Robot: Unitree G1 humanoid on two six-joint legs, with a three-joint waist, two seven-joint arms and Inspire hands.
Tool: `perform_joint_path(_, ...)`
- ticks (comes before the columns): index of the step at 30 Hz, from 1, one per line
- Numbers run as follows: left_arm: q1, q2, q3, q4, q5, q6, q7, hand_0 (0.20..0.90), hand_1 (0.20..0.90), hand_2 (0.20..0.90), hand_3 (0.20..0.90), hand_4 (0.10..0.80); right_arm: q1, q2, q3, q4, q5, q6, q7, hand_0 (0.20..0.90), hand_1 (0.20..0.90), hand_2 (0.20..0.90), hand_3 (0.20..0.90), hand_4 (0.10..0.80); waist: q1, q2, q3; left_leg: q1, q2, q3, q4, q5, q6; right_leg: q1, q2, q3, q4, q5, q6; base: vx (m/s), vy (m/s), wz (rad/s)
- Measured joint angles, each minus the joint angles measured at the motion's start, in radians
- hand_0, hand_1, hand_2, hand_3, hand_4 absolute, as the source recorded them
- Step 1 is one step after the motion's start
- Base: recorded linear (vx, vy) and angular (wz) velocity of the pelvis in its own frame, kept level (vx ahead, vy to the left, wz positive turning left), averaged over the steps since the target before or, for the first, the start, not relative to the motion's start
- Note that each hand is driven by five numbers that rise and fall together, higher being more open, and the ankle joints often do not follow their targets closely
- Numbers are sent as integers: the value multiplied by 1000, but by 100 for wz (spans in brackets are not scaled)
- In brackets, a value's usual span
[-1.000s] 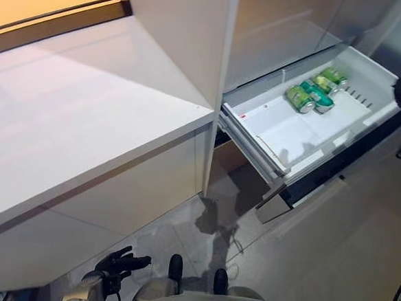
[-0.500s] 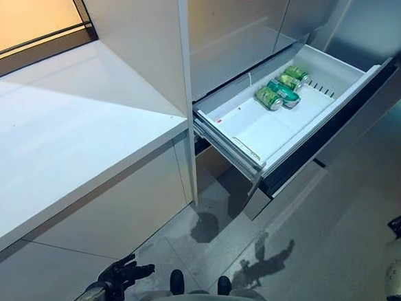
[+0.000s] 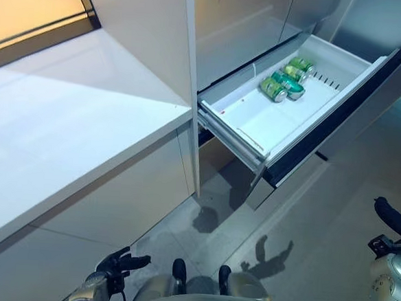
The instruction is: Put drinks into fridge and close the fridge
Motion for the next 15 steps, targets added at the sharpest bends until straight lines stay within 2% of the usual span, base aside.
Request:
perform_joint_path(3, -17, 15, 7, 0, 0, 20, 5, 900, 900, 900, 900, 800, -22, -18, 4, -2, 0, 35, 35, 900, 900, 900, 900, 800, 6, -3, 35, -89, -5, 0, 133, -48, 0, -84, -5, 5, 120, -42, -3, -59, -18, 0)
perform_joint_path(5, -35, 18, 10, 0, -1, 35, 15, 900, 900, 900, 900, 800, -42, -62, 42, -2, -1, 60, 63, 900, 900, 900, 900, 800, 13, 7, 61, -163, -4, -1, 216, -69, -1, -153, -4, 12, 199, -61, -6, -94, -9, -5)
perform_joint_path(12, -106, 20, 9, -9, -3, 57, 36, 900, 900, 900, 900, 800, -185, -140, 198, -14, -59, 92, 147, 900, 900, 900, 900, 800, 30, 28, 133, -261, -9, -16, 292, -73, -2, -254, -1, 18, 280, -62, -13, -37, -8, -1)
perform_joint_path(15, -116, 24, 7, -10, -3, 58, 37, 900, 900, 900, 900, 800, -260, -147, 279, -34, -86, 101, 168, 900, 900, 900, 900, 800, 35, 31, 143, -282, -8, -21, 307, -73, -2, -273, 3, 17, 289, -60, -15, 0, 0, 0)
